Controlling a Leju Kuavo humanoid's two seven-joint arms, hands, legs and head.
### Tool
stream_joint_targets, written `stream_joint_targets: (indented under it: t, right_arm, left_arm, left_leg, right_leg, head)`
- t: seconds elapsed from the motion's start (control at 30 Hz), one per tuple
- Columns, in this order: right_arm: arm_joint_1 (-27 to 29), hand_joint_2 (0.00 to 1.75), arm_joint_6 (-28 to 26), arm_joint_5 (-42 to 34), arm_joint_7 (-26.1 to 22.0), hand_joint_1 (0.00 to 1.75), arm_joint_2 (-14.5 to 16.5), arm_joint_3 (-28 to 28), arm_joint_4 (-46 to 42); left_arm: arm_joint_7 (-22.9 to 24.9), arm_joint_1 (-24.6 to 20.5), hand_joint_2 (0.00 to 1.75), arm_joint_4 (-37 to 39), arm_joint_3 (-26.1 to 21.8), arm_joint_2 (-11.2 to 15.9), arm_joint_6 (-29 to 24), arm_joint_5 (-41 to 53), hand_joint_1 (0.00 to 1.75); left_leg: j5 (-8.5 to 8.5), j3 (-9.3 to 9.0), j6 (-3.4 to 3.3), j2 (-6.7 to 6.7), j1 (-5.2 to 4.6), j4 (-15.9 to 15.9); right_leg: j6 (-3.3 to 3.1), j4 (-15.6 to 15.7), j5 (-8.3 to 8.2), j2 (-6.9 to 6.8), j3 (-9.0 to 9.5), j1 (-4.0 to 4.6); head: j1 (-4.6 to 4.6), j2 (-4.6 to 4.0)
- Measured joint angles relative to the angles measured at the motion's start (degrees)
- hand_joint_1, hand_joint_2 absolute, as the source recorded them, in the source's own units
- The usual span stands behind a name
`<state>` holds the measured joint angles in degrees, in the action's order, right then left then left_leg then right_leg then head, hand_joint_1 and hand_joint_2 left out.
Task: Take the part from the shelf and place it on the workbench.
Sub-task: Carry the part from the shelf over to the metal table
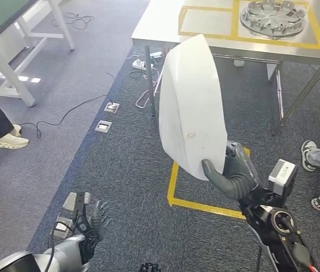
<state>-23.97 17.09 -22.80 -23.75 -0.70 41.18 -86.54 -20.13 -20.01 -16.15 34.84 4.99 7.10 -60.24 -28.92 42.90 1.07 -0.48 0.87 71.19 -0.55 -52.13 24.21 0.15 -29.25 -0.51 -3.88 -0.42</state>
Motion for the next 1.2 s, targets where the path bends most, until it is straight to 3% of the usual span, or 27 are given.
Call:
stream_joint_targets:
  t: [0.07,0.13,0.2,0.27,0.33,0.43,0.47,0.5,0.53,0.6,0.63,0.67,0.7,0.8,0.87,0.93,1.0,1.03,1.07,1.13,1.2]
  right_arm:
    - [-0.03,1.75,0.0,0.0,0.0,1.75,0.0,0.02,0.01]
    - [-0.08,1.75,-0.01,0.01,0.02,1.75,0.0,0.01,0.01]
    - [-0.09,1.75,-0.02,0.01,0.03,1.75,0.0,0.01,0.01]
    - [-0.06,1.75,-0.05,0.0,0.04,1.75,0.0,0.01,0.01]
    - [-0.07,1.75,-0.13,0.0,0.07,1.75,0.0,-0.01,-0.03]
    - [0.06,1.75,-0.4,0.0,0.2,1.75,-0.01,-0.03,-0.08]
    - [0.16,1.75,-0.53,0.0,0.28,1.75,-0.02,-0.03,-0.08]
    - [0.25,1.75,-0.64,0.0,0.37,1.75,-0.02,-0.03,-0.08]
    - [0.29,1.75,-0.73,0.0,0.43,1.75,-0.02,-0.03,-0.08]
    - [0.28,1.75,-0.79,0.0,0.49,1.75,-0.02,-0.06,-0.08]
    - [0.25,1.75,-0.81,0.01,0.47,1.75,-0.02,-0.08,-0.07]
    - [0.21,1.75,-0.81,0.01,0.43,1.75,-0.02,-0.1,-0.07]
    - [0.22,1.75,-0.8,0.03,0.38,1.75,-0.02,-0.11,-0.05]
    - [0.27,1.75,-0.66,0.28,0.12,1.75,-0.01,-0.16,-0.03]
    - [0.23,1.75,-0.39,0.55,-0.09,1.75,0.01,-0.21,-0.02]
    - [0.32,1.75,-0.13,0.74,-0.21,1.75,0.02,-0.23,0.01]
    - [0.56,1.75,-0.03,0.83,-0.25,1.75,0.02,-0.22,0.03]
    - [0.69,1.75,0.01,0.86,-0.26,1.75,0.02,-0.23,0.03]
    - [0.77,1.75,0.03,0.9,-0.27,1.75,0.02,-0.24,0.03]
    - [0.84,1.75,0.08,0.95,-0.31,1.75,0.02,-0.27,0.04]
    - [0.77,1.75,0.13,0.96,-0.36,1.75,0.02,-0.35,0.04]
  left_arm:
    - [0.0,0.03,0.0,0.0,0.0,0.01,0.0,0.0,0.0]
    - [0.02,-0.06,0.0,0.0,0.01,-0.09,0.0,0.0,0.0]
    - [0.05,-0.06,0.0,0.0,0.02,-0.19,0.0,0.0,0.0]
    - [0.04,-0.06,0.0,0.0,0.02,-0.18,0.0,0.0,0.0]
    - [-0.04,-0.1,0.0,0.0,0.02,-0.14,0.0,0.0,0.0]
    - [-0.09,-0.08,0.0,0.0,0.02,-0.04,0.0,0.0,0.0]
    - [-0.09,-0.04,0.0,0.0,0.02,-0.05,0.0,0.01,0.0]
    - [-0.09,-0.01,0.0,0.0,0.02,-0.05,0.0,0.02,0.0]
    - [-0.08,0.01,0.0,0.0,0.02,-0.07,0.0,0.06,0.0]
    - [-0.01,-0.01,0.0,0.0,0.02,-0.16,0.0,0.2,0.0]
    - [0.04,-0.09,0.0,0.0,0.03,-0.24,0.0,0.28,0.0]
    - [0.12,-0.17,0.0,0.0,0.03,-0.3,0.0,0.33,0.0]
    - [0.19,-0.22,0.0,0.0,0.04,-0.35,-0.01,0.38,0.0]
    - [0.31,-0.29,0.0,-0.01,0.08,-0.44,0.01,0.44,0.0]
    - [0.28,-0.49,0.0,-0.01,0.09,-0.41,0.04,0.44,0.0]
    - [0.26,-0.55,0.0,0.0,0.1,-0.27,0.07,0.42,0.0]
    - [0.26,-0.34,0.0,0.0,0.11,-0.22,0.07,0.38,0.0]
    - [0.26,-0.24,0.0,0.0,0.11,-0.22,0.08,0.36,0.0]
    - [0.26,-0.22,0.0,0.0,0.11,-0.22,0.08,0.34,0.0]
    - [0.26,-0.3,0.0,0.0,0.15,-0.21,0.09,0.29,0.0]
    - [0.3,-0.47,0.0,0.0,0.27,-0.21,0.09,0.27,0.0]
  left_leg:
    - [5.12,-2.93,0.91,0.24,0.88,-7.63]
    - [8.16,-6.47,1.42,0.24,1.21,-15.22]
    - [7.84,-7.36,0.8,-0.06,0.92,-16.99]
    - [7.34,-7.56,-0.45,-0.23,0.61,-16.82]
    - [6.82,-8.28,-1.51,-0.23,0.4,-16.83]
    - [6.08,-9.26,-2.52,-0.17,-0.29,-16.85]
    - [5.83,-9.52,-2.71,-0.19,-0.57,-16.84]
    - [5.53,-9.88,-2.87,-0.25,-0.86,-16.83]
    - [5.2,-10.36,-2.96,-0.33,-1.09,-16.83]
    - [4.46,-11.47,-3.01,-0.49,-1.39,-16.87]
    - [4.13,-11.82,-2.95,-0.54,-1.52,-16.87]
    - [3.94,-11.88,-2.83,-0.58,-1.57,-16.85]
    - [3.84,-11.78,-2.65,-0.59,-1.55,-16.85]
    - [3.46,-11.48,-1.82,-0.37,-1.55,-16.41]
    - [1.76,-10.0,-1.09,-0.05,-1.7,-12.5]
    - [-1.32,-5.48,-0.45,0.12,-1.42,-4.31]
    - [-2.71,-1.09,-0.05,0.14,-0.93,1.64]
    - [-1.63,-0.42,0.09,0.15,-0.68,1.45]
    - [0.51,-0.99,0.21,0.17,-0.49,-1.0]
    - [5.58,-4.39,0.4,0.38,-0.2,-9.46]
    - [7.63,-7.19,0.01,0.47,-0.34,-15.6]
  right_leg:
    - [0.74,-0.17,0.69,0.05,0.63,-0.49]
    - [1.68,-0.46,1.5,0.16,0.98,-0.65]
    - [2.51,-0.55,2.06,0.27,1.02,-0.6]
    - [3.28,-0.88,2.61,0.16,1.08,-0.96]
    - [3.66,-4.52,4.4,-0.16,-0.33,-1.13]
    - [3.23,-16.94,9.14,-0.29,-6.94,-0.77]
    - [2.98,-20.14,9.86,-0.28,-9.09,-0.62]
    - [2.61,-21.46,9.41,-0.27,-10.45,-0.38]
    - [2.13,-19.94,7.55,-0.24,-10.39,-0.09]
    - [0.99,-11.89,2.03,-0.13,-7.61,0.63]
    - [0.49,-7.81,0.0,-0.06,-5.85,0.98]
    - [0.17,-4.89,-0.97,-0.02,-4.6,1.23]
    - [-0.04,-3.13,-1.28,0.04,-3.85,1.47]
    - [-0.25,-1.9,-1.0,0.15,-3.05,1.39]
    - [-0.51,-1.02,-0.91,0.11,-1.95,1.02]
    - [-0.67,-0.72,-0.47,0.03,-1.19,0.89]
    - [-0.59,-0.74,0.18,0.04,-0.69,0.82]
    - [-0.46,-0.75,0.53,0.06,-0.35,0.75]
    - [-0.29,-0.78,0.92,0.08,0.1,0.66]
    - [0.21,-0.83,1.8,0.1,1.07,0.49]
    - [0.87,-0.8,2.66,0.11,1.57,0.54]
  head:
    - [-0.05,0.0]
    - [-0.2,0.0]
    - [-0.19,0.0]
    - [0.07,0.0]
    - [0.47,0.0]
    - [1.02,0.0]
    - [1.05,0.0]
    - [1.07,0.0]
    - [1.08,0.0]
    - [1.1,0.0]
    - [1.09,0.0]
    - [1.11,0.0]
    - [1.1,0.0]
    - [1.14,0.0]
    - [0.94,0.0]
    - [0.7,0.0]
    - [0.57,0.0]
    - [0.52,0.0]
    - [0.47,0.0]
    - [0.36,0.0]
    - [0.29,0.0]
